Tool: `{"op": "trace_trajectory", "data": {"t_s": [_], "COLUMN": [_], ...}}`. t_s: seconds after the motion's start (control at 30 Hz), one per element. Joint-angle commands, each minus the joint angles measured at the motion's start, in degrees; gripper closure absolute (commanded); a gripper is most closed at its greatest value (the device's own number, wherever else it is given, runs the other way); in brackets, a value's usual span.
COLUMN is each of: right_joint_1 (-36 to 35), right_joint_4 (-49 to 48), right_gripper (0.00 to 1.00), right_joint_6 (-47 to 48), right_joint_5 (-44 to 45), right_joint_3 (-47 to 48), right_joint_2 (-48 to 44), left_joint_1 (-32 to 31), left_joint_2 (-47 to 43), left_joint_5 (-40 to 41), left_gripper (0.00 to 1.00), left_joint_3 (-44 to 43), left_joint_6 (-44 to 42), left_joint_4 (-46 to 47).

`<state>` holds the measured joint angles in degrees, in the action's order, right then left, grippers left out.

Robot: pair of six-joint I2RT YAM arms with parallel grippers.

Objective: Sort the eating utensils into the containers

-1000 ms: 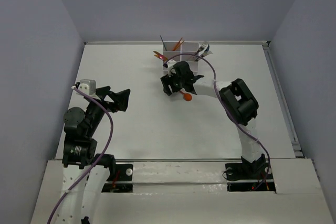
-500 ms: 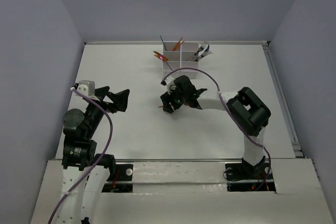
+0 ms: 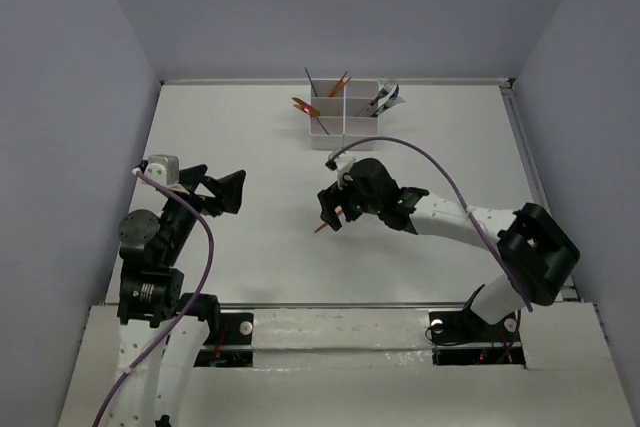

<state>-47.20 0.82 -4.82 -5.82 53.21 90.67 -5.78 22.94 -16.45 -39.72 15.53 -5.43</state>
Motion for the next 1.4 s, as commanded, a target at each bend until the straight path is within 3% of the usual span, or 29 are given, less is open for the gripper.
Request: {"op": "trace_trajectory", "data": {"t_s": [0.0,0.17,0.3,0.53,0.83,0.97,1.13,1.37], "right_joint_1": [0.18,0.18,0.18,0.18,0.18,0.18,0.18,0.7], "right_joint_4": [-2.23,4.27,2.01,3.66,5.23,8.93,11.48,14.47], "right_gripper": [0.14,0.18,0.17,0.19,0.21,0.3,0.54,0.68], "right_joint_6": [-11.32,-19.95,-25.05,-26.2,-24.63,-21.82,-18.92,-14.52], "right_joint_5": [11.52,14.87,16.02,23.47,25.6,26.83,28.67,28.76], "right_joint_3": [-5.99,-6.89,-7.51,-0.14,8.21,12.08,15.16,18.16], "right_joint_2": [-8.39,-5.25,-2.09,7.57,15.75,18.83,21.56,25.25], "left_joint_1": [-0.19,-0.2,-0.72,-0.72,-0.72,-0.72,-0.72,-0.72], "left_joint_2": [-0.96,-0.7,-0.88,-0.79,-0.53,-0.44,-0.44,-0.26], "left_joint_5": [0.01,-0.69,-0.43,-0.34,-0.43,-0.6,-0.69,-0.78], "left_gripper": [0.01,0.01,0.01,0.01,0.01,0.01,0.01,0.01], "left_joint_3": [0.61,0.61,0.61,0.61,0.53,0.44,0.44,0.44], "left_joint_6": [0.03,0.2,0.12,-0.06,0.03,-0.06,-0.15,-0.06], "left_joint_4": [2.18,2.62,2.27,2.18,2.27,2.18,2.09,2.0]}}
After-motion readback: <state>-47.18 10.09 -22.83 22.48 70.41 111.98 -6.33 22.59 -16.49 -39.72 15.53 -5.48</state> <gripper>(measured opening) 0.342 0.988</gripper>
